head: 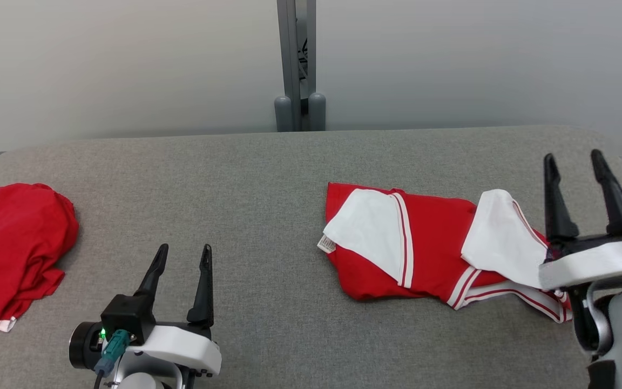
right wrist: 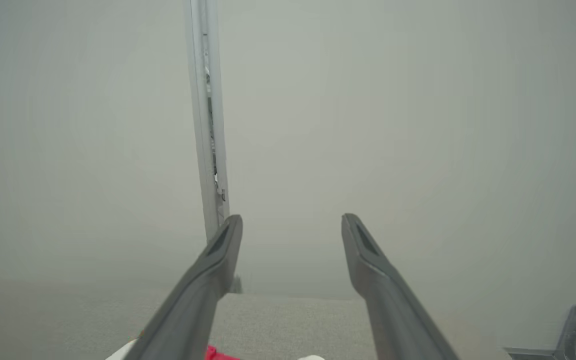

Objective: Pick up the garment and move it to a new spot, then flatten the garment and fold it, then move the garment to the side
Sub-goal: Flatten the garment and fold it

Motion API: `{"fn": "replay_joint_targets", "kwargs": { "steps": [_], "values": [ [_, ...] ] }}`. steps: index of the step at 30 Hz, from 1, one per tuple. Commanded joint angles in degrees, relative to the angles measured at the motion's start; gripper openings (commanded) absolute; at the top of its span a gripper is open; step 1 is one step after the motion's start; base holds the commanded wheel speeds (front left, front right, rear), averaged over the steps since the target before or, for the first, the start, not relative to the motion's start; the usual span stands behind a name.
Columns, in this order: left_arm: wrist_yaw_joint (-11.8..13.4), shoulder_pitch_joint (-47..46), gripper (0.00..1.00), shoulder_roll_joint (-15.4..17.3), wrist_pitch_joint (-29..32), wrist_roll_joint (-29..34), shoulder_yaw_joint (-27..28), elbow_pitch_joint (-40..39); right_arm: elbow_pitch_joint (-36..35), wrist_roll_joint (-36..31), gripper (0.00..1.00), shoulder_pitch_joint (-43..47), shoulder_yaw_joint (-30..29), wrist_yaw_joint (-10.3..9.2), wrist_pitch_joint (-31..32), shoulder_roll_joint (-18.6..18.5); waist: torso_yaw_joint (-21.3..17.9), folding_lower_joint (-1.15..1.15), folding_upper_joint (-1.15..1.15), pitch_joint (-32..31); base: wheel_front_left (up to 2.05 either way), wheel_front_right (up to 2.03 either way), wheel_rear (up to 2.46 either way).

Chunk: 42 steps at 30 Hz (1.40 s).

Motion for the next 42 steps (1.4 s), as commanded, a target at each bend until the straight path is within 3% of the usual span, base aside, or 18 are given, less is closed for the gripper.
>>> {"fn": "replay_joint_targets", "kwargs": {
  "steps": [1,5,17,22,25,30,35,42],
  "values": [
    [0.43,0.14,1.0,0.21,-0.05,-0.12,0.34,-0.66,-3.85,-1.84,1.0,2.8,1.23,0.12,-0.25,1.05,0.19,0.0,0.0,0.05,0.0,0.0,0.0],
    [0.6,0.56,1.0,0.21,-0.05,0.17,0.78,-1.38,-8.37,-4.45,1.0,6.98,2.74,0.1,-0.24,3.17,0.68,0.0,0.0,0.24,0.0,0.0,0.0],
    [0.33,0.6,1.0,0.21,-0.05,-0.05,0.24,-0.68,-7.77,-7.69,1.0,9.25,5.69,0.09,-0.24,4.75,2.85,0.0,0.0,0.75,0.0,0.0,0.0],
    [0.08,-0.27,1.0,0.21,-0.05,-0.07,-0.14,-0.48,-5.52,-7.86,1.0,6.81,12.56,0.08,-0.24,4.06,4.13,0.0,0.0,2.37,0.0,0.0,0.0],
    [0.02,-1.43,1.0,0.23,-0.05,-0.31,-0.83,-0.15,-0.73,-8.92,1.0,3.69,18.86,0.08,-0.25,4.01,5.66,0.0,0.0,4.05,0.0,0.0,0.0],
    [0.35,-2.62,1.0,0.25,-0.05,-1.29,-2.44,0.03,7.08,-11.17,1.0,-1.27,22.38,0.08,-0.25,4.21,8.58,0.0,0.0,6.24,0.0,0.0,0.0],
    [0.76,-3.49,1.0,0.2,-0.05,-2.41,-3.44,-0.02,15.56,-14.44,1.0,-5.67,23.0,0.08,-0.25,4.68,11.59,0.0,0.0,7.52,0.0,0.0,0.0],
    [1.24,-3.58,1.0,0.21,-0.05,-3.66,-4.35,-0.57,25.79,-20.13,1.0,-10.68,19.42,0.08,-0.05,5.39,15.04,0.0,0.0,8.39,0.0,0.0,0.0]
  ]
}}
